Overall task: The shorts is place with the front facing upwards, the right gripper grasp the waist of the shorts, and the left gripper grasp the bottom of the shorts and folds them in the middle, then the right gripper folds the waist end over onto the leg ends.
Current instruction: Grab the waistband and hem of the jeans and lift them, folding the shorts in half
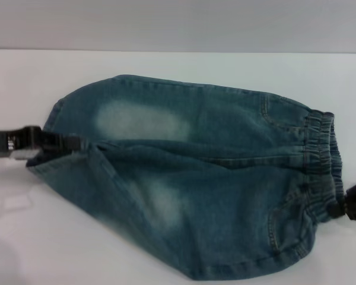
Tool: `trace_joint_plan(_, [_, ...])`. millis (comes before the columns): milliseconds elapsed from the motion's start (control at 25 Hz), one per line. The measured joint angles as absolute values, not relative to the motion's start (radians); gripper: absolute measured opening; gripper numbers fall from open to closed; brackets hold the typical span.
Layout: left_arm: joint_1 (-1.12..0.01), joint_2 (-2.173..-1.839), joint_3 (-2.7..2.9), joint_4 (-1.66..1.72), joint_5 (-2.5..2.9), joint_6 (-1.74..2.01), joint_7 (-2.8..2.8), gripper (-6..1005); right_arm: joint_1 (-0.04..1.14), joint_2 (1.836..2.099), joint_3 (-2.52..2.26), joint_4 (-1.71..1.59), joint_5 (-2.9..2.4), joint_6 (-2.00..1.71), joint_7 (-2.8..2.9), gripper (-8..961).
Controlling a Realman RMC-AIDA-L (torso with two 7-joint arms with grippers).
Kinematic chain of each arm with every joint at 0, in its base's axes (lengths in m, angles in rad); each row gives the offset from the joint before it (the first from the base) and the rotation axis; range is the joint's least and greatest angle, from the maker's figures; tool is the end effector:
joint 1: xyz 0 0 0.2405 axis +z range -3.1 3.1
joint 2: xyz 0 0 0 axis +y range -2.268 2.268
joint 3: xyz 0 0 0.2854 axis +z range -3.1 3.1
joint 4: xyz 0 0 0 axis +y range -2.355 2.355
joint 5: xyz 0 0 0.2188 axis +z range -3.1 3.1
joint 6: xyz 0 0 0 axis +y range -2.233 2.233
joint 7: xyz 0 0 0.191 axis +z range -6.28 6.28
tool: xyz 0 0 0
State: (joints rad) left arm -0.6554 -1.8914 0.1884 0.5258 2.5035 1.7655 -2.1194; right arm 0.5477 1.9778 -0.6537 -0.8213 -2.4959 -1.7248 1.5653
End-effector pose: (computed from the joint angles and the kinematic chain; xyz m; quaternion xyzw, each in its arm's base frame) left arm -0.3128 0.3695 0.0211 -0.7828 -0.5815 -0.2195 0.0308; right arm 0.3394 0.3383 -0.0044 -0.9632 0.2624 -0.0020 0.0581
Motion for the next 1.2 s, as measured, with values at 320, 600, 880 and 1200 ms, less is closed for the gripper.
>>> trace_joint_plan(320, [-0.637, -1.89, 0.189, 0.528, 2.339, 1.668, -2.129, 51, 0.469, 1.963, -0.606, -0.74, -2.253, -1.698, 1.507, 0])
trace_joint_plan(600, [-0.636, -1.892, 0.189, 0.529, 2.213, 1.546, -2.124, 58, 0.441, 1.969, -0.461, -0.607, -2.206, -1.603, 1.421, 0])
trace_joint_plan(880, [-0.649, -1.915, 0.195, 0.53, 2.169, 1.41, -2.078, 66, 0.433, 1.992, -0.381, -0.519, -2.152, -1.442, 1.366, 0])
trace_joint_plan(1200, [-0.675, -1.943, 0.249, 0.531, 2.163, 1.264, -2.015, 74, 0.466, 2.027, -0.378, -0.504, -2.139, -1.282, 1.351, 1])
